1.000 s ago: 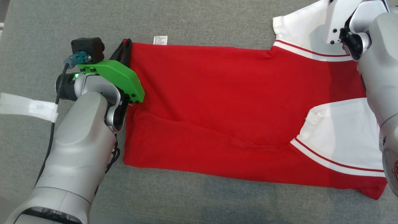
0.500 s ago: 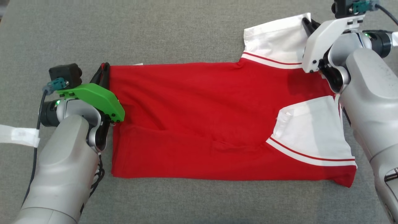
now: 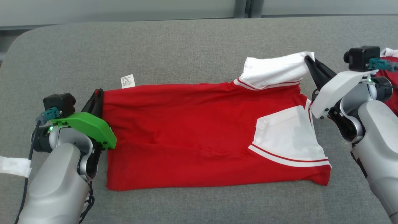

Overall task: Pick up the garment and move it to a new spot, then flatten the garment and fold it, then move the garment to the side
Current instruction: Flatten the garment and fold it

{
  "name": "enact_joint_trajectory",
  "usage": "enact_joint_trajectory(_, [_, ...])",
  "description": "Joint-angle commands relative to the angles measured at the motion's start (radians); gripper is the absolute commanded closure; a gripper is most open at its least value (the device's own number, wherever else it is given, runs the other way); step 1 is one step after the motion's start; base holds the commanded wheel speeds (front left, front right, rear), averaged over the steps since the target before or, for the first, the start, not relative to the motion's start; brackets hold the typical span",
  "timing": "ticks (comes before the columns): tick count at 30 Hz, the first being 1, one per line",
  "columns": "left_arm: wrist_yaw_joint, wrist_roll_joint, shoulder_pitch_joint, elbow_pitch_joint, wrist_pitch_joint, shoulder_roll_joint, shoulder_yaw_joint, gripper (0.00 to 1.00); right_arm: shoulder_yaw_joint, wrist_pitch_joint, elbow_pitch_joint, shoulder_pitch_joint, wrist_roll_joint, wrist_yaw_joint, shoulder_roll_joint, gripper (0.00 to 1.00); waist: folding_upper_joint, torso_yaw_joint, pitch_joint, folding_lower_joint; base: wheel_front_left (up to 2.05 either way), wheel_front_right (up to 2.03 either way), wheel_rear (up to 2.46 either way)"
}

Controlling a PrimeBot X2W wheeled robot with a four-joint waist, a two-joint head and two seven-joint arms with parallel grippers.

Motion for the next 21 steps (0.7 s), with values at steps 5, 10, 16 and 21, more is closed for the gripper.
enact_joint_trajectory(5, [0.034, -0.015, 0.127, -0.124, -0.003, 0.045, 0.005, 1.0, -0.081, 0.014, -0.171, 0.198, -0.001, 0.0, 0.004, 1.0, 0.0, -0.038, -0.066, 0.0001, 0.0, 0.0, 0.0])
enact_joint_trajectory(10, [0.075, -0.045, 0.267, -0.231, -0.009, 0.066, 0.025, 1.0, -0.157, 0.035, -0.288, 0.361, -0.033, 0.0, 0.051, 1.0, 0.0, -0.049, -0.081, 0.0001, 0.0, 0.0, 0.0])
enact_joint_trajectory(16, [0.11, -0.079, 0.382, -0.288, 0.003, 0.059, 0.03, 1.0, -0.213, 0.067, -0.355, 0.49, -0.076, 0.0, 0.116, 1.0, 0.0, -0.059, -0.086, 0.0001, 0.0, 0.0, 0.0])
enact_joint_trajectory(21, [0.12, -0.084, 0.413, -0.291, -0.002, 0.053, 0.031, 1.0, -0.217, 0.079, -0.368, 0.521, -0.113, 0.0, 0.134, 1.0, 0.0, -0.068, -0.086, 0.0001, 0.0, 0.0, 0.0])
